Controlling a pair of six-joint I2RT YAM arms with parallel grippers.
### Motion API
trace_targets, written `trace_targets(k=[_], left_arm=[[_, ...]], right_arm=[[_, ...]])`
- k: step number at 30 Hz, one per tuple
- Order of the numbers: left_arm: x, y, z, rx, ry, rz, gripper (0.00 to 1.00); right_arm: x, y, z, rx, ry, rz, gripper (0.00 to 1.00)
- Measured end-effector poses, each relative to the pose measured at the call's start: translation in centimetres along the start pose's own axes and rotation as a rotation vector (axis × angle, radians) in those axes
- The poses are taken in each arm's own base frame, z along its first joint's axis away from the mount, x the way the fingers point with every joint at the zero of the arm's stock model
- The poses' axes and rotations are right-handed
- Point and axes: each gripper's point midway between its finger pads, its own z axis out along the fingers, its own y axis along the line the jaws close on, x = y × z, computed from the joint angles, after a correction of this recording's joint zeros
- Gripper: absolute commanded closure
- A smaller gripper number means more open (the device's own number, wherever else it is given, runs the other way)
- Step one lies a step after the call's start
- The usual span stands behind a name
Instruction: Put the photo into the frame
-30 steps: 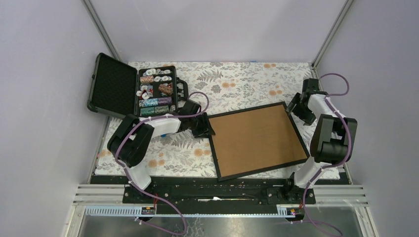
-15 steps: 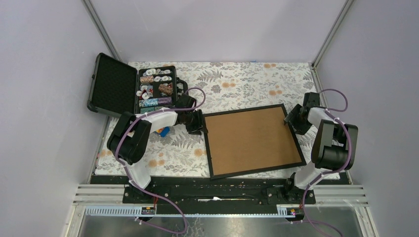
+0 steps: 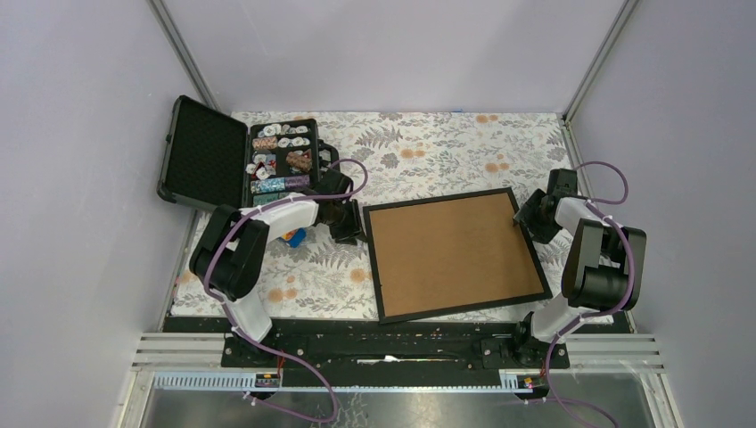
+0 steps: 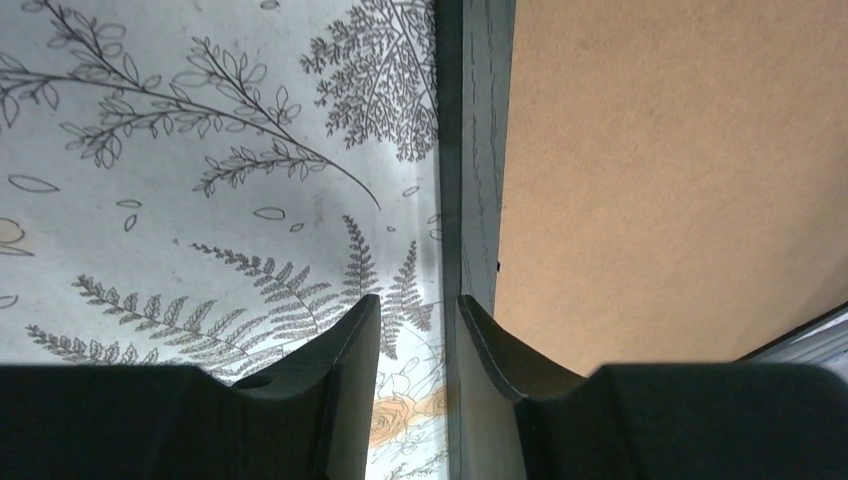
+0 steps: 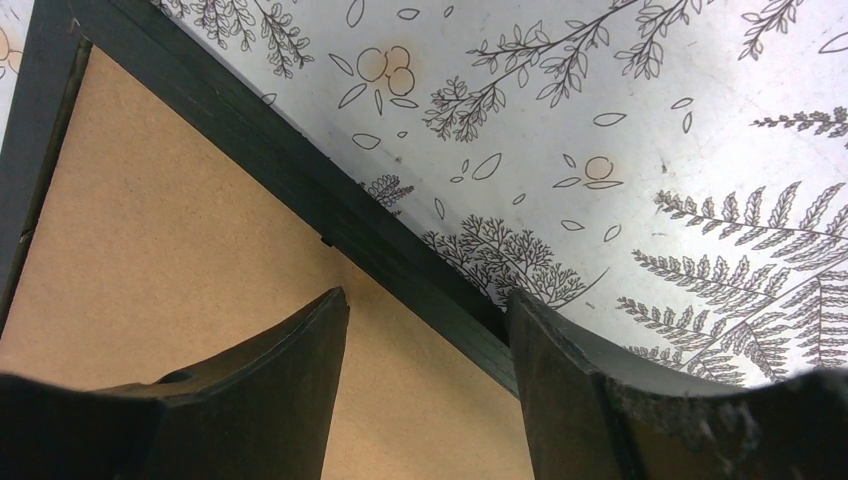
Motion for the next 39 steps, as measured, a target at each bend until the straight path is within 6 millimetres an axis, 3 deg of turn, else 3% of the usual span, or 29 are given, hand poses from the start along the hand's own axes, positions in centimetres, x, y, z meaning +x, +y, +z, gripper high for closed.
trace_targets(k=[11, 19, 22, 27, 39], left_arm=[[-0.6, -0.8, 0.8, -0.025, -0.012, 0.017, 0.61], [-0.3, -1.1, 1.3, -0.057, -0.010, 0.026, 0.66], [-0.4, -1.0, 1.2, -0.063, -0.014, 0.019, 0.66], [-0.6, -0.8, 0.6, -0.078, -0.034, 0.014, 0.55], [-0.6, -0.7, -0.1, -0.090, -0.052, 0.005, 0.62]], right_arm=[[-0.4, 0.9, 0.2, -0.048, -0.016, -0.002, 0.35], [-0.5, 1.4, 0.3, -0.071, -0.019, -0.005, 0.35], [-0.5, 1.5, 0.3, -0.075, -0.020, -0.007, 0.35], [-0.5, 1.8, 0.4, -0.080, -0.024, -0.011, 0.35], [-0.5, 2.0, 0.5, -0.085, -0.026, -0.017, 0.36]])
